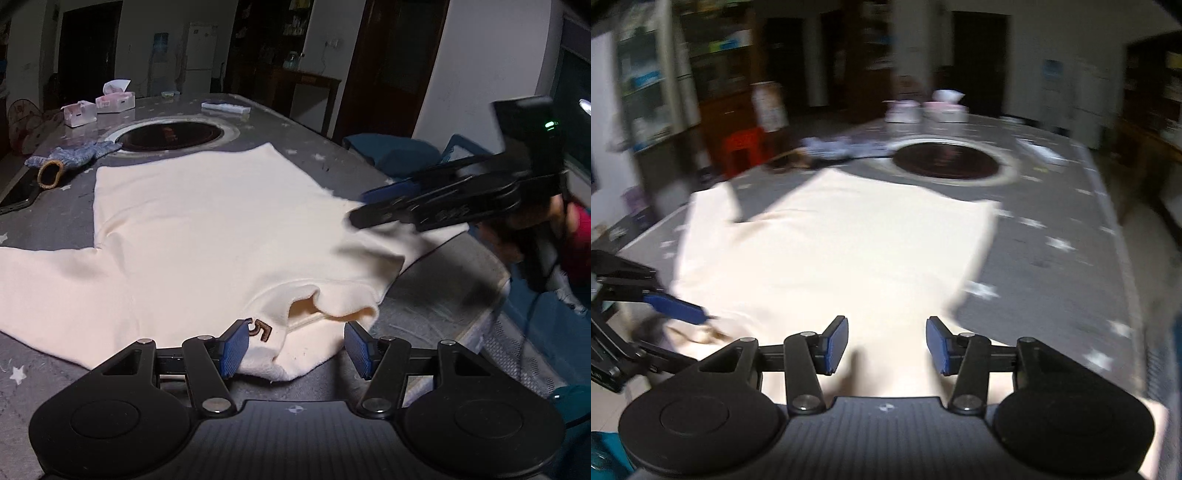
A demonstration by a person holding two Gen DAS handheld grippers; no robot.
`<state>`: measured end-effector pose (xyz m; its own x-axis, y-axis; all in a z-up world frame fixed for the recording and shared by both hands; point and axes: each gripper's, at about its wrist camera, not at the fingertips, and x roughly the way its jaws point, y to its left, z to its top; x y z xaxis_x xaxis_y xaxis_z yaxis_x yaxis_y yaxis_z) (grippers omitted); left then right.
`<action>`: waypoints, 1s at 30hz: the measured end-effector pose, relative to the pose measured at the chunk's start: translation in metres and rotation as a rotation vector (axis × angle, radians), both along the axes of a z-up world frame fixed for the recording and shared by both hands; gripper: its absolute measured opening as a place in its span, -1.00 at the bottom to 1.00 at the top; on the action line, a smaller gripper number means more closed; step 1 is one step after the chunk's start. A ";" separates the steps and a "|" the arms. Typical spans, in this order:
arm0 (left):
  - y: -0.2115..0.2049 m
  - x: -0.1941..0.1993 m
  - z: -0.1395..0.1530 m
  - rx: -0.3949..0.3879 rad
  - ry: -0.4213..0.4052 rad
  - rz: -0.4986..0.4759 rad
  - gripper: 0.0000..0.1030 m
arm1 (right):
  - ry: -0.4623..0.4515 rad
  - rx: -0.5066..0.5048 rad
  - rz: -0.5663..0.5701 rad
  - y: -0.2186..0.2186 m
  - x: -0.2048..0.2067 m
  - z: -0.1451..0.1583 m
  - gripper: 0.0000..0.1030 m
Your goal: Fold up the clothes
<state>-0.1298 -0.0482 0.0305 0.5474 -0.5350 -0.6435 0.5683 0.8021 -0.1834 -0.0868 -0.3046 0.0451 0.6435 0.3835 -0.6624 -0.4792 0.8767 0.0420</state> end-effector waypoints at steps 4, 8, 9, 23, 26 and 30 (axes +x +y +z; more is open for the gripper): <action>0.021 0.001 0.015 -0.035 -0.046 0.031 0.19 | 0.009 0.006 0.100 0.032 0.008 -0.005 -0.09; 0.039 0.023 0.026 -0.049 -0.075 0.113 0.19 | 0.044 -0.005 0.180 0.055 0.009 -0.017 -0.09; 0.042 0.031 0.027 -0.056 -0.078 0.132 0.18 | 0.051 -0.012 0.197 0.059 0.006 -0.020 -0.09; 0.058 0.105 -0.013 -0.047 0.007 0.341 -0.04 | 0.082 -0.046 0.263 0.062 -0.008 -0.026 -0.08; 0.068 0.096 -0.012 -0.062 0.018 0.355 -0.04 | 0.090 -0.032 0.263 0.058 -0.008 -0.026 -0.08; 0.066 0.088 -0.004 -0.063 0.008 0.355 0.01 | 0.091 0.014 0.224 0.047 -0.010 -0.021 -0.08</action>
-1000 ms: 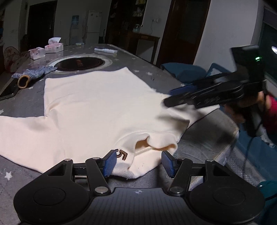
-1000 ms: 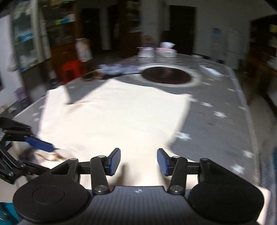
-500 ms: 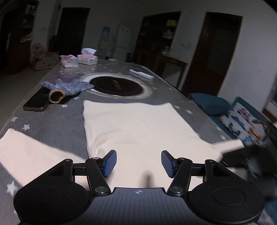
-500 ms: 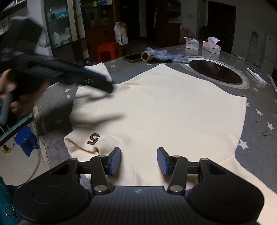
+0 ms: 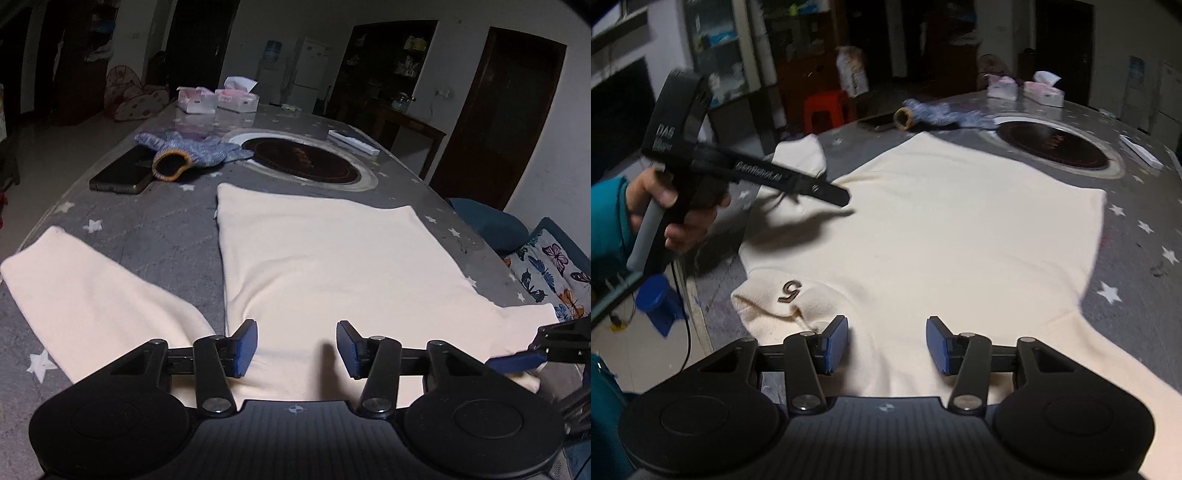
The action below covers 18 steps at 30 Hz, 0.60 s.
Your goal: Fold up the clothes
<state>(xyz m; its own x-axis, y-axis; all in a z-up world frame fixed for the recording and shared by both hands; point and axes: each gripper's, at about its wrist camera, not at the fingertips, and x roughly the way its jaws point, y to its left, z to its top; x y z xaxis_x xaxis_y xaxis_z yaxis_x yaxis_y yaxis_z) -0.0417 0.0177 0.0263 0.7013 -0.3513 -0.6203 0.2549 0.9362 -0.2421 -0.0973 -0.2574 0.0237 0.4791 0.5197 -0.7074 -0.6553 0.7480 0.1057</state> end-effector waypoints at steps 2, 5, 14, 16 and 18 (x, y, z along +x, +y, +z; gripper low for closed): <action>-0.007 -0.001 0.005 -0.005 -0.012 -0.017 0.03 | -0.005 0.029 -0.050 -0.012 -0.002 0.004 -0.08; -0.022 -0.005 0.010 -0.014 -0.027 -0.063 0.04 | -0.013 0.054 -0.135 -0.033 -0.004 0.009 -0.08; -0.081 -0.029 0.002 0.030 -0.028 -0.255 0.04 | 0.012 0.068 -0.379 -0.090 -0.009 -0.005 -0.11; -0.087 -0.033 0.000 0.044 -0.027 -0.285 0.04 | 0.013 0.069 -0.399 -0.099 -0.016 -0.006 -0.12; -0.093 -0.036 0.000 0.057 -0.027 -0.306 0.04 | 0.010 0.071 -0.430 -0.111 -0.023 -0.004 -0.12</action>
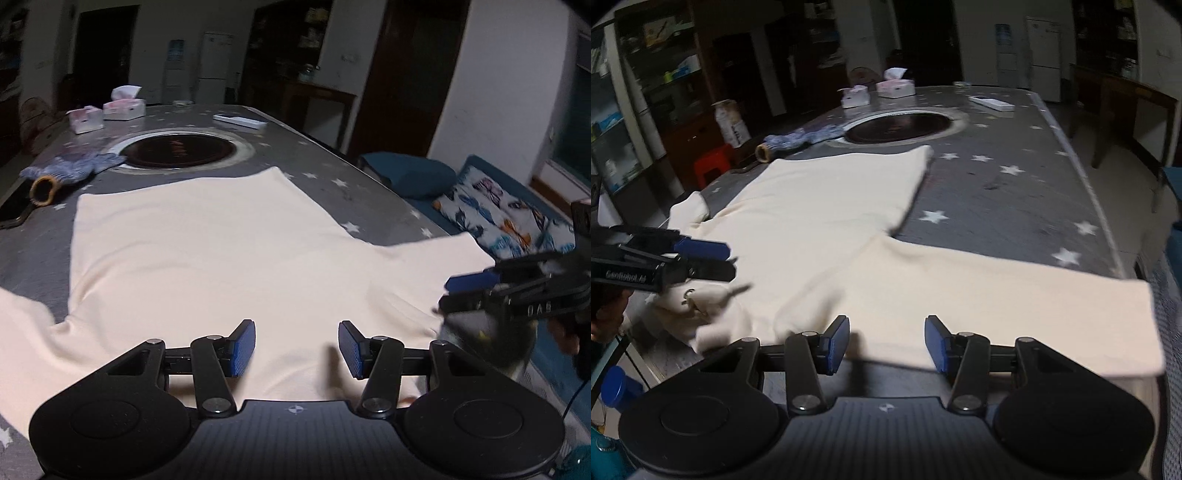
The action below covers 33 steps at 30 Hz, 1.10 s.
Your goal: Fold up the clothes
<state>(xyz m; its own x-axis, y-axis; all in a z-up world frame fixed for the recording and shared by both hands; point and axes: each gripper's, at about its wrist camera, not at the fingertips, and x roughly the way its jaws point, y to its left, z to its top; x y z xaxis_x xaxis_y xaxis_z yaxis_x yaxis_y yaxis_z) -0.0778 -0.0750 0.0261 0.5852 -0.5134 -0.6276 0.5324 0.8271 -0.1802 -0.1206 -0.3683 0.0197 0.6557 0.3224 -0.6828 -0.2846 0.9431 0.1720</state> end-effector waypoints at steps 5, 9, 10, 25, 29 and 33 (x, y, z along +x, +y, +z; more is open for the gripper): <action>-0.007 0.000 0.006 -0.003 -0.019 -0.018 0.08 | 0.002 0.011 -0.134 -0.033 -0.008 0.000 -0.11; -0.016 -0.002 0.010 0.001 -0.035 -0.050 0.13 | 0.004 0.025 -0.244 -0.058 -0.015 -0.003 -0.18; -0.019 -0.001 0.010 0.003 -0.035 -0.054 0.13 | 0.000 0.026 -0.268 -0.064 -0.018 -0.003 -0.18; -0.039 -0.004 0.006 0.003 -0.025 -0.112 0.15 | -0.009 0.062 -0.561 -0.125 -0.024 -0.021 -0.23; -0.041 -0.007 0.005 0.005 -0.020 -0.122 0.15 | -0.034 0.091 -0.558 -0.128 -0.021 -0.025 -0.51; -0.043 -0.007 0.003 0.014 -0.015 -0.127 0.15 | -0.070 0.072 -0.554 -0.125 -0.020 -0.021 -0.81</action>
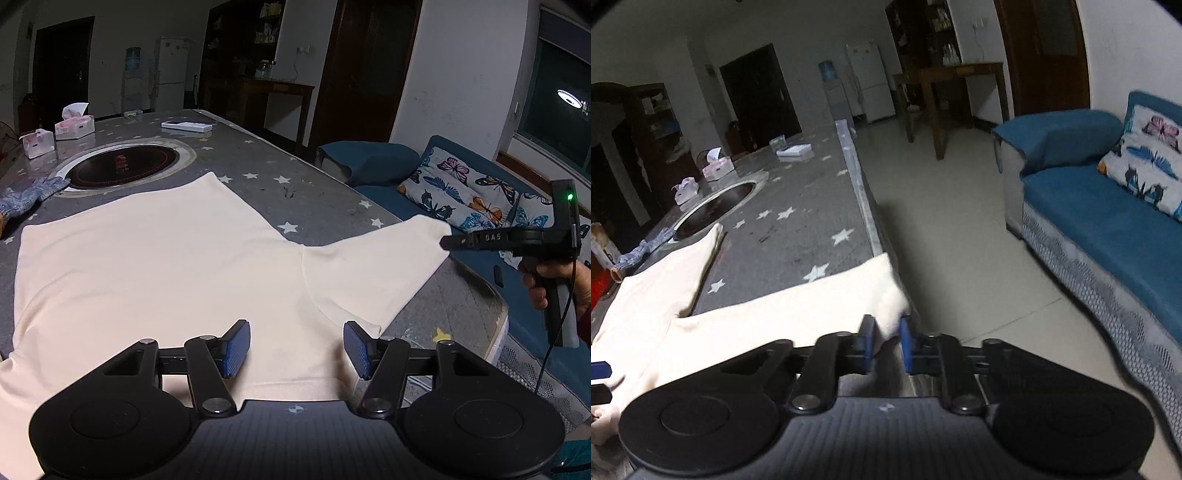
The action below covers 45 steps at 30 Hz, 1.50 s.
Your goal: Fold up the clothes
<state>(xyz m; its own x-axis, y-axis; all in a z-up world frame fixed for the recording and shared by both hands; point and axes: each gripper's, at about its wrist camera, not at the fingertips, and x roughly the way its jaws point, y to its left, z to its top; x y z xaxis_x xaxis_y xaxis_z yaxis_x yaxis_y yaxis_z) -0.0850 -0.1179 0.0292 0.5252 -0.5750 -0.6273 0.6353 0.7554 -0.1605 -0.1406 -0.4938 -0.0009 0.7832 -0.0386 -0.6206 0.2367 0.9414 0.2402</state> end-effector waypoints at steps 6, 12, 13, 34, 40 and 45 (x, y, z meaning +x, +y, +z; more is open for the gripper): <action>-0.007 -0.002 -0.001 0.008 -0.004 -0.015 0.15 | -0.048 -0.018 0.038 0.006 0.001 0.016 -0.89; -0.023 -0.001 -0.007 0.035 -0.029 -0.038 0.15 | -0.112 -0.018 0.091 0.013 0.005 0.046 -0.90; -0.025 -0.001 -0.008 0.038 -0.030 -0.045 0.15 | -0.123 -0.022 0.103 0.014 0.007 0.053 -0.90; 0.066 -0.026 0.008 0.008 -0.104 0.150 0.25 | -0.266 -0.052 0.706 0.211 0.078 0.138 -0.91; 0.097 -0.030 0.001 -0.011 -0.063 0.248 0.25 | -0.233 -0.005 0.865 0.269 0.078 0.128 -0.88; 0.105 -0.031 0.003 -0.026 -0.069 0.260 0.25 | -0.241 -0.040 0.862 0.271 0.071 0.135 -0.83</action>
<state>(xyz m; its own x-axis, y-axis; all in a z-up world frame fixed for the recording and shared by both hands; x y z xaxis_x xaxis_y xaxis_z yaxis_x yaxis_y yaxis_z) -0.1156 -0.0127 0.0320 0.6982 -0.4305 -0.5720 0.4304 0.8909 -0.1451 -0.0691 -0.2227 0.1344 0.6590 0.6053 -0.4464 -0.6090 0.7778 0.1556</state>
